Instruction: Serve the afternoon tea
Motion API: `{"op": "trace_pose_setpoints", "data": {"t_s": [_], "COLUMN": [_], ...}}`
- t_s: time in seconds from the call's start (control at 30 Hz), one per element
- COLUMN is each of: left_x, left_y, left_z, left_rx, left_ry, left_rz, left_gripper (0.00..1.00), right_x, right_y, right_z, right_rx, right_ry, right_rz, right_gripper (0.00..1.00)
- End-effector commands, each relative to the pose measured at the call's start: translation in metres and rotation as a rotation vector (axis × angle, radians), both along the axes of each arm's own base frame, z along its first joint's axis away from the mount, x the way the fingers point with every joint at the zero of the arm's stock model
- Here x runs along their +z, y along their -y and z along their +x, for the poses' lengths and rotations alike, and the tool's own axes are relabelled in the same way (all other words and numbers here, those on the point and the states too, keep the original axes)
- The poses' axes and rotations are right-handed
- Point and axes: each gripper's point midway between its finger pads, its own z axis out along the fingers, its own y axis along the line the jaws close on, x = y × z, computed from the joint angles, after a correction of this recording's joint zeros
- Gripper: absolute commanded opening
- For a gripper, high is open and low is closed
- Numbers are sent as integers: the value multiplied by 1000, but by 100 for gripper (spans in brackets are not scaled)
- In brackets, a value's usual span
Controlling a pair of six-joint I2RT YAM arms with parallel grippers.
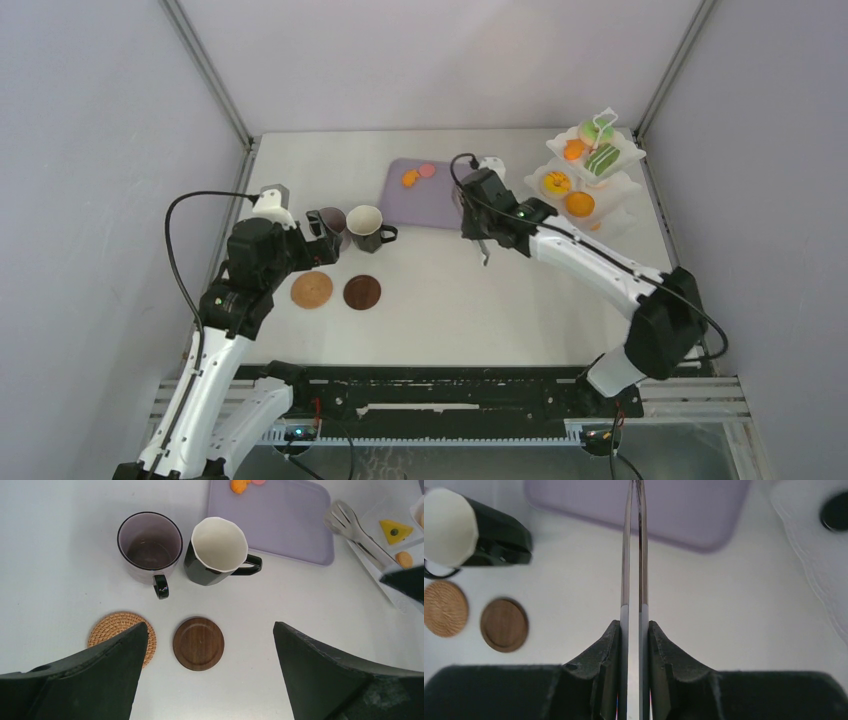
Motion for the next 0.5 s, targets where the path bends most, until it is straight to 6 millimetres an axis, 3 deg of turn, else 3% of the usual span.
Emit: {"op": "trace_pose_setpoints", "data": {"t_s": [0.0, 0.23, 0.47], "left_x": [19, 21, 15], "left_y": [-2, -12, -17], "left_z": [9, 10, 12], "left_rx": [25, 75, 95], "left_ry": [55, 66, 54], "left_rz": [-16, 8, 34], "left_gripper": [99, 100, 100], "right_x": [33, 17, -9], "right_y": [-51, -82, -96], "right_z": [62, 128, 176], "right_rx": [73, 64, 34], "right_ry": [133, 69, 35], "right_rz": [99, 139, 180], "right_gripper": [16, 12, 12]}}
